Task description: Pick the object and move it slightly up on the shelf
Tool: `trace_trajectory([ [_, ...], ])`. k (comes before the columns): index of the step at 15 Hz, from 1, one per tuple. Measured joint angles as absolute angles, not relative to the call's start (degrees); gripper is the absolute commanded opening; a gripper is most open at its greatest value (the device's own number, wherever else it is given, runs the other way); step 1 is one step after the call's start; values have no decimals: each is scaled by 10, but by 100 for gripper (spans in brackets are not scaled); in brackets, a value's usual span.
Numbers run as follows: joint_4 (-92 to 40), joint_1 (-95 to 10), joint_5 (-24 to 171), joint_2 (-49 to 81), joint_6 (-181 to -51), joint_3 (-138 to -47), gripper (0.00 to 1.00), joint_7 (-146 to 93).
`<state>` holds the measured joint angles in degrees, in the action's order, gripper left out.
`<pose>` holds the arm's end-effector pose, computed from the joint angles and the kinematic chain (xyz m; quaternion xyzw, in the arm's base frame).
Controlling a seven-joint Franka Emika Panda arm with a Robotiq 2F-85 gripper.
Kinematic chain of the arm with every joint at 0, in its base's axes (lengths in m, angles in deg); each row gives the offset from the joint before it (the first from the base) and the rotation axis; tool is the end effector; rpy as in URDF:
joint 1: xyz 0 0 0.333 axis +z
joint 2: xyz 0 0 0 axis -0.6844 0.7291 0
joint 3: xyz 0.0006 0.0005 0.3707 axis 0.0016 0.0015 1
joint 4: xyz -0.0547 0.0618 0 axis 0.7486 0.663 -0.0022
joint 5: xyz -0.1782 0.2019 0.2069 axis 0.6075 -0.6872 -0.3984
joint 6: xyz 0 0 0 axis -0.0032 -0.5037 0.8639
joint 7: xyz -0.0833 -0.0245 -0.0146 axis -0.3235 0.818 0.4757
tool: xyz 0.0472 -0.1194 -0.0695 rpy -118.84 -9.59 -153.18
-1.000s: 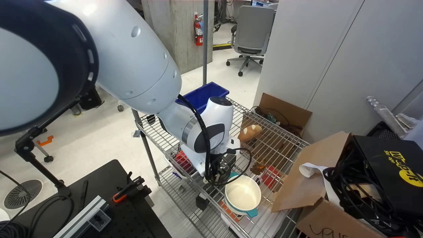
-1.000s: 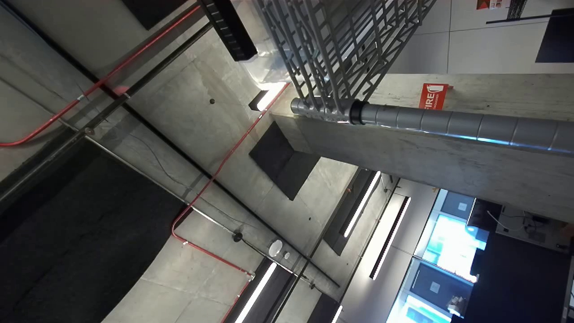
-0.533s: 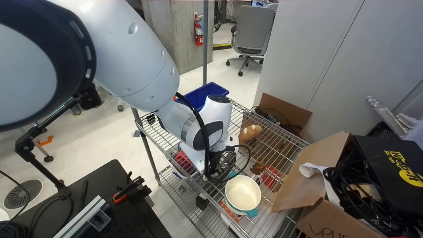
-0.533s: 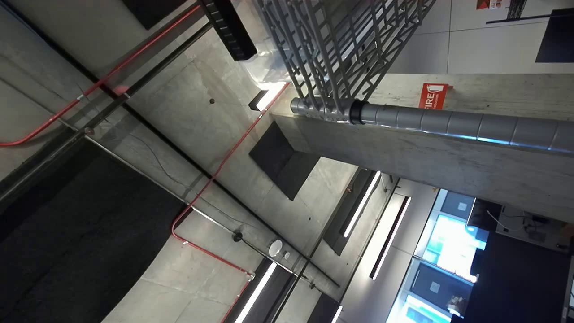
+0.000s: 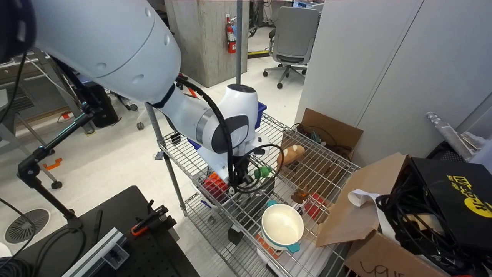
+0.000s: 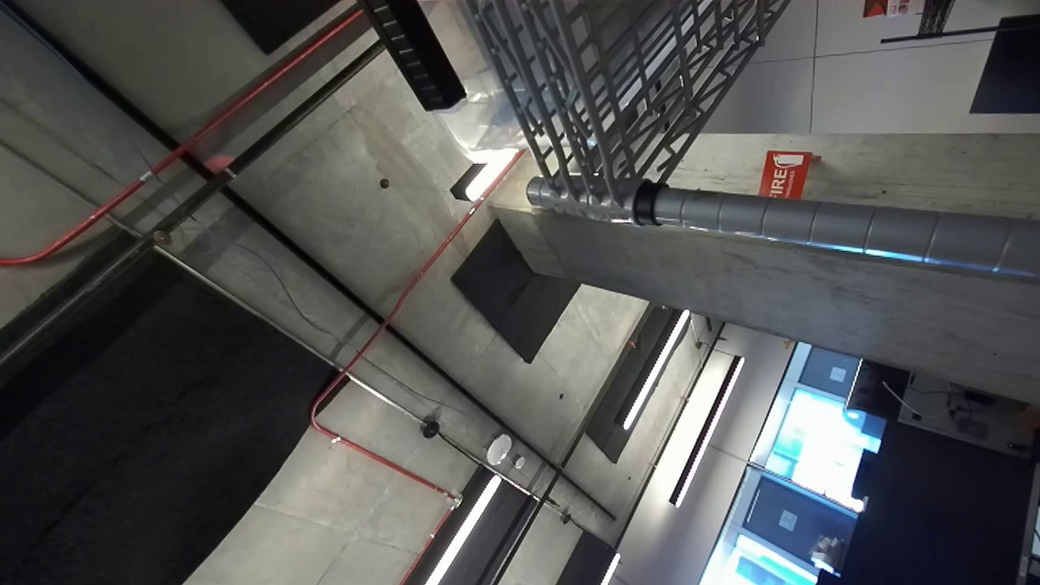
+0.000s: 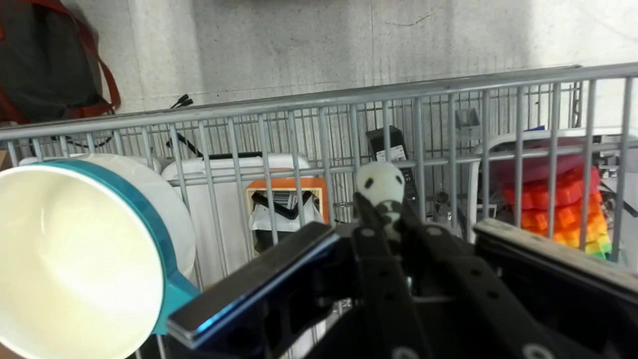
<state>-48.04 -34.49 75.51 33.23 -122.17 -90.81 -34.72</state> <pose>0.5835 0.0625 0.2065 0.9971 -0.0183 -0.0555 0.0488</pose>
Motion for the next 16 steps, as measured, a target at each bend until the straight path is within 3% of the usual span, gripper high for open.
trace_trajectory([
  [16, -541, -363, 696, 300, -1218, -857, 3, -287],
])
